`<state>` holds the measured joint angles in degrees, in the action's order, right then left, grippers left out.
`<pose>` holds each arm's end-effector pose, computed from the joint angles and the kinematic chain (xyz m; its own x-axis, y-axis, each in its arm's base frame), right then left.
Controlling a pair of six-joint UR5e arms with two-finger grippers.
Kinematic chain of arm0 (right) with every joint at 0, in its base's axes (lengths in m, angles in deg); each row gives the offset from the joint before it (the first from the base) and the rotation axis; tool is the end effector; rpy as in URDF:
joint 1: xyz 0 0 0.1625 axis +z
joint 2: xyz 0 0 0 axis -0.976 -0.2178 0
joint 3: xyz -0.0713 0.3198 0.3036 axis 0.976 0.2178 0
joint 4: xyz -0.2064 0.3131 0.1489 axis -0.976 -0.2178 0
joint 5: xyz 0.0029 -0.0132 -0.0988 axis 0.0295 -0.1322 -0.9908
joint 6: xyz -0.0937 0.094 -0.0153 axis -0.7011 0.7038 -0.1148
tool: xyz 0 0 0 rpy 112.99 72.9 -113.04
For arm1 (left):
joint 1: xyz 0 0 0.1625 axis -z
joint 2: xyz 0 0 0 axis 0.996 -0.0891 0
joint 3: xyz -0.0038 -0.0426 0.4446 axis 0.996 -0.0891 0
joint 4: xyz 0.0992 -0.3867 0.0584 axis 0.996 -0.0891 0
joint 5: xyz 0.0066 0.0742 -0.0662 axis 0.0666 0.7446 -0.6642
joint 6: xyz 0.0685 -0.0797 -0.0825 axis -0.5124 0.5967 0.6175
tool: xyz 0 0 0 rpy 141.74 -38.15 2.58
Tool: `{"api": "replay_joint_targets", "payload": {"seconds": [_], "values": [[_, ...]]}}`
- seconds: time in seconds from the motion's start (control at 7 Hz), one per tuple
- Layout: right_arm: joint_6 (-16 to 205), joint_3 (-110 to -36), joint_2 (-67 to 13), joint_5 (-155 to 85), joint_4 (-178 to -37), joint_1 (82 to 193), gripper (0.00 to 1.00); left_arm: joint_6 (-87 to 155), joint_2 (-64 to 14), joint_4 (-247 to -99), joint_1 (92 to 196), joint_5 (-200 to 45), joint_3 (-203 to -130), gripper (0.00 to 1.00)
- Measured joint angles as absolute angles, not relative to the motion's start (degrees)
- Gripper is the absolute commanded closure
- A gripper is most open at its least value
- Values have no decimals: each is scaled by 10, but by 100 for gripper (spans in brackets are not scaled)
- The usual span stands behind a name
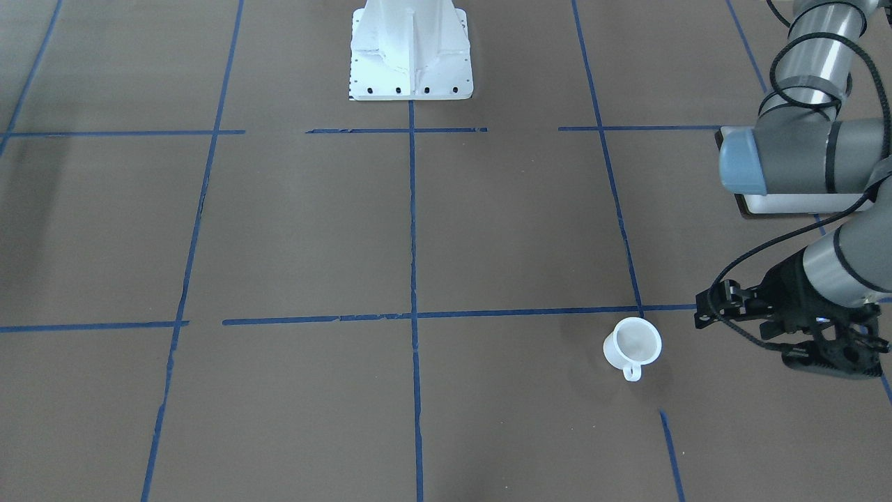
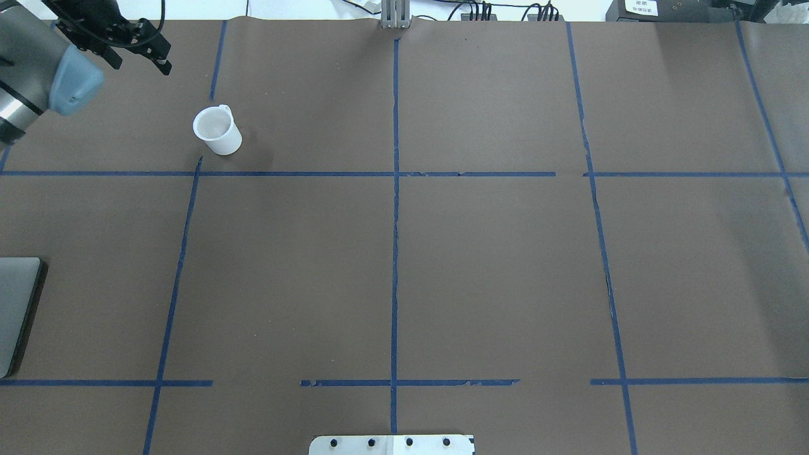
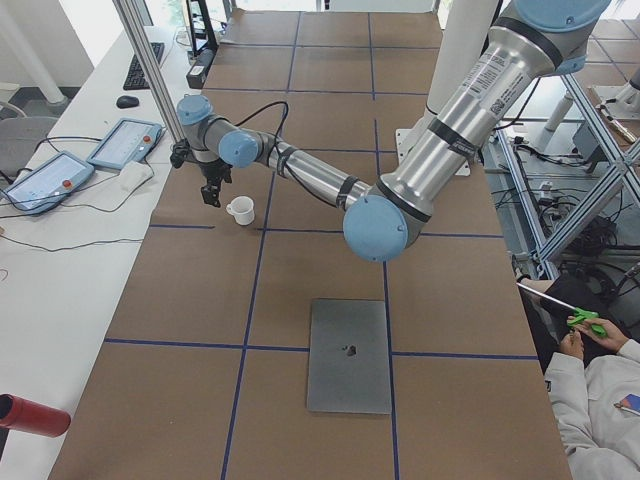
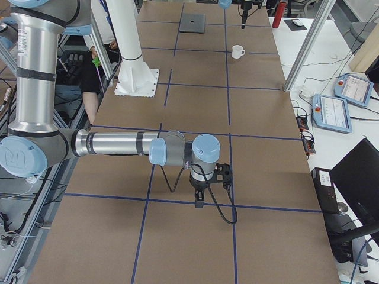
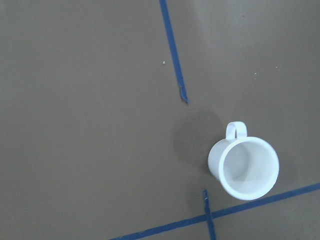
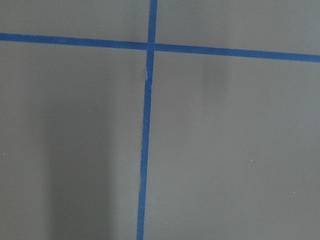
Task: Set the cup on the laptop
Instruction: 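Reach the left gripper down toward the white mug, then close the left gripper around the white mug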
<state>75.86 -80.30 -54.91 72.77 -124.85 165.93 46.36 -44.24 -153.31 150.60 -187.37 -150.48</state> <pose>0.0353 -0.4182 0.6935 0.7566 -0.0439 0.6524 0.0587 0.9983 -0.0010 0.2741 -0.7152 0.3961 0.6484 0.1814 -0.7394 -0.0710 0.9814 0.1785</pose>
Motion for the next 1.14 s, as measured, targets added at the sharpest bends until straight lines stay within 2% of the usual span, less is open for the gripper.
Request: {"api": "replay_joint_targets", "payload": {"seconds": [0.43, 0.71, 0.86, 1.0, 1.14], "values": [[759, -803, -549, 728, -1248, 1659, 0, 543, -525, -1655, 1460, -1849, -1342, 1], [759, -803, -549, 728, -1248, 1659, 0, 553, -537, -1678, 1431, -1819, -1293, 3], [759, -803, -549, 728, -1248, 1659, 0, 555, -537, -1689, 1420, -1813, -1275, 10], [759, -803, -549, 728, -1248, 1659, 0, 556, -537, -1696, 1412, -1811, -1263, 22], [758, -803, -549, 728, -1248, 1659, 0, 556, -537, -1698, 1407, -1811, -1256, 54]]}}
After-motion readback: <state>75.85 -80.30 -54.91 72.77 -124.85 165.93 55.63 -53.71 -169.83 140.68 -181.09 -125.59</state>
